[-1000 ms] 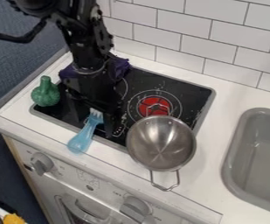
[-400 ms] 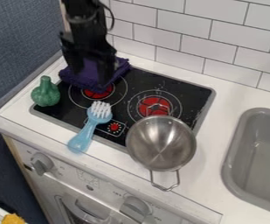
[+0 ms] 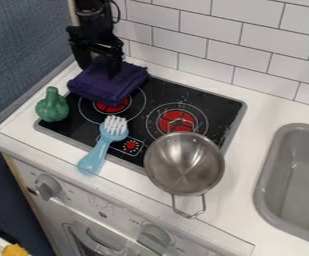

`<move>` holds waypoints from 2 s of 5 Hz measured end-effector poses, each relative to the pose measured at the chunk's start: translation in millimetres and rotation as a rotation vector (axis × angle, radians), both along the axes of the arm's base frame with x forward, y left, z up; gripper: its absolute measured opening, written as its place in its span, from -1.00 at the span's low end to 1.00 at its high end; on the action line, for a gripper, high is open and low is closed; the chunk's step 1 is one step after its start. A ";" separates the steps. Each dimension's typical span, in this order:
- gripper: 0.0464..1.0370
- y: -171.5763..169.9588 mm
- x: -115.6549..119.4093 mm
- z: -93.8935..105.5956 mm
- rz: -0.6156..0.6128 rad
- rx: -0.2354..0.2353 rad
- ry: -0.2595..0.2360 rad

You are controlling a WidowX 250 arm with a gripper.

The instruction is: Move the violet cloth to the upper right corner of the stove

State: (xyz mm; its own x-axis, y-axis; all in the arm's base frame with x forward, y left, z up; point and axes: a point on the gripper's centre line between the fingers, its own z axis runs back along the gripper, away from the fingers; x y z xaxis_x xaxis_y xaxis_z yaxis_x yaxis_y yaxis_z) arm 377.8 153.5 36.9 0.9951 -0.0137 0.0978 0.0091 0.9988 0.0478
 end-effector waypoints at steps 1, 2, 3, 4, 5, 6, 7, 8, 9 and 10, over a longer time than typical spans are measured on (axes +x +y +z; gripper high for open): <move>0.93 4.3 8.6 -8.9 -0.005 0.008 0.005; 0.93 0.2 6.4 -15.4 -0.021 0.007 0.013; 0.93 -14.6 -1.0 -22.9 -0.053 0.019 0.025; 0.92 -29.2 -8.8 -26.9 -0.053 0.002 0.036; 0.92 -54.0 -10.1 -26.8 -0.041 -0.029 0.037; 0.92 -95.5 -3.3 -26.8 -0.050 -0.042 0.050; 0.93 -144.8 11.2 -26.7 -0.067 -0.054 0.066; 0.93 -184.3 21.8 -26.4 -0.079 -0.056 0.067; 0.92 -223.1 21.7 -25.9 -0.097 -0.033 0.059; 0.92 -240.9 19.8 -24.9 -0.095 -0.005 0.060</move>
